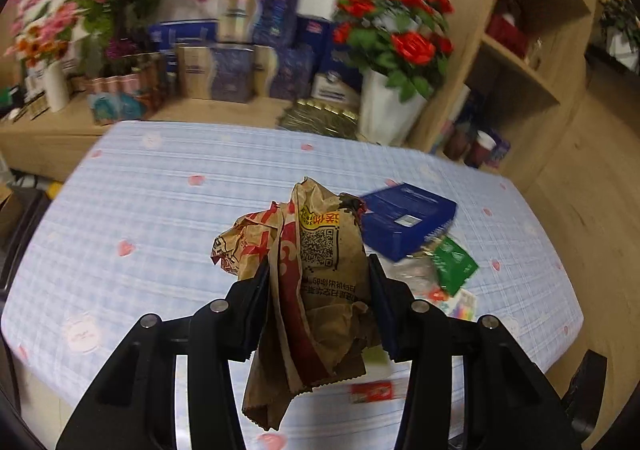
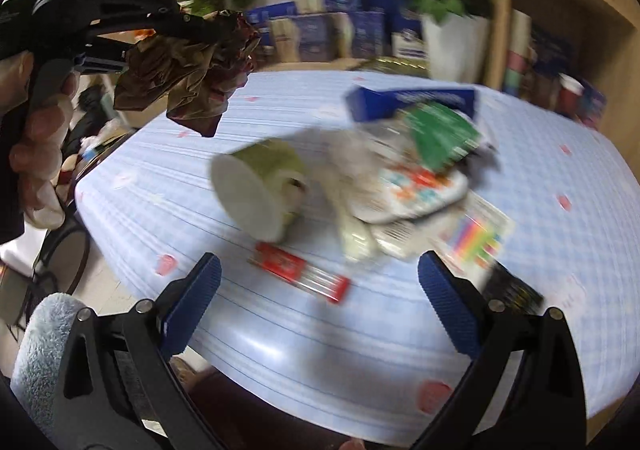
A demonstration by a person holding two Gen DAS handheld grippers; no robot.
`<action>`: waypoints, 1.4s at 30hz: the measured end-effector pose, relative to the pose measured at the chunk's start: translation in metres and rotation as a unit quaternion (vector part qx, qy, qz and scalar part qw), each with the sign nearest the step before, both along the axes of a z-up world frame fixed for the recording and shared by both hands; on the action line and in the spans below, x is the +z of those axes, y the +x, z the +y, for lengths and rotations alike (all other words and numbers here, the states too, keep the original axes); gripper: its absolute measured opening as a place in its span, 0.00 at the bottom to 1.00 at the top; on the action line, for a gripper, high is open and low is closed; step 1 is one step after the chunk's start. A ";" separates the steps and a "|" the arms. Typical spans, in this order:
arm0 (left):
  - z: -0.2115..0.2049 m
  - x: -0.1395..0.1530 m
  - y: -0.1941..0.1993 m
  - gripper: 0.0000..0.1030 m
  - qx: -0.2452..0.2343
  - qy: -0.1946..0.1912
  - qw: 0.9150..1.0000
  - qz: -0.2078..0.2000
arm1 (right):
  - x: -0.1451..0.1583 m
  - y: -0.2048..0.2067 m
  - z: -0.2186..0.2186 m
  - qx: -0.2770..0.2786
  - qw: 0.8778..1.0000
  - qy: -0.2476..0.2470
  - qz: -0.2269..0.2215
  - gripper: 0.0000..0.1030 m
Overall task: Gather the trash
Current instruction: 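Grasp the green-labelled paper cup with the right tool while the left tool holds the wrapper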
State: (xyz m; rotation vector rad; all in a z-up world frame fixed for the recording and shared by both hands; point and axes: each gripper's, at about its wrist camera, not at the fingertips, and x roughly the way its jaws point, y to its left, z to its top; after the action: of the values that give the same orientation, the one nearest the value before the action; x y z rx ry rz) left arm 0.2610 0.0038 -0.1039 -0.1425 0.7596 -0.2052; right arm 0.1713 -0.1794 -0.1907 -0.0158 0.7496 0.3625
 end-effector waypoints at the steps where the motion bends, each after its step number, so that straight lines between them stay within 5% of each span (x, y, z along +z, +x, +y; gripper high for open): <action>1: 0.008 0.000 -0.004 0.43 0.008 -0.002 1.000 -0.003 | 0.001 0.003 0.010 0.007 1.000 -0.002 -0.003 0.94; 6: 0.066 -0.012 -0.037 0.44 0.071 0.001 0.997 -0.013 | -0.002 0.022 0.056 0.008 1.000 -0.019 -0.018 0.95; 13: 0.124 -0.046 -0.079 0.44 0.134 -0.010 0.991 0.006 | -0.017 0.055 0.115 -0.042 0.993 -0.105 -0.036 0.95; 23: 0.146 -0.064 -0.125 0.44 0.137 -0.037 0.990 0.008 | -0.036 0.081 0.124 -0.088 0.984 -0.153 0.006 0.86; 35: 0.119 -0.067 -0.155 0.44 0.084 -0.096 0.992 0.025 | 0.003 0.022 0.082 -0.069 0.997 -0.043 -0.019 0.86; 42: 0.081 -0.070 -0.178 0.44 0.023 -0.097 0.994 0.048 | 0.022 -0.036 0.053 -0.067 0.997 -0.011 -0.048 0.86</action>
State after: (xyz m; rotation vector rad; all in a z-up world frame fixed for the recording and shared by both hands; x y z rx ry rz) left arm 0.0831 0.0853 -0.1736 -0.3553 0.8302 -0.2302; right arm 0.1349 -0.1267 -0.1685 -0.0032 0.6553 0.2242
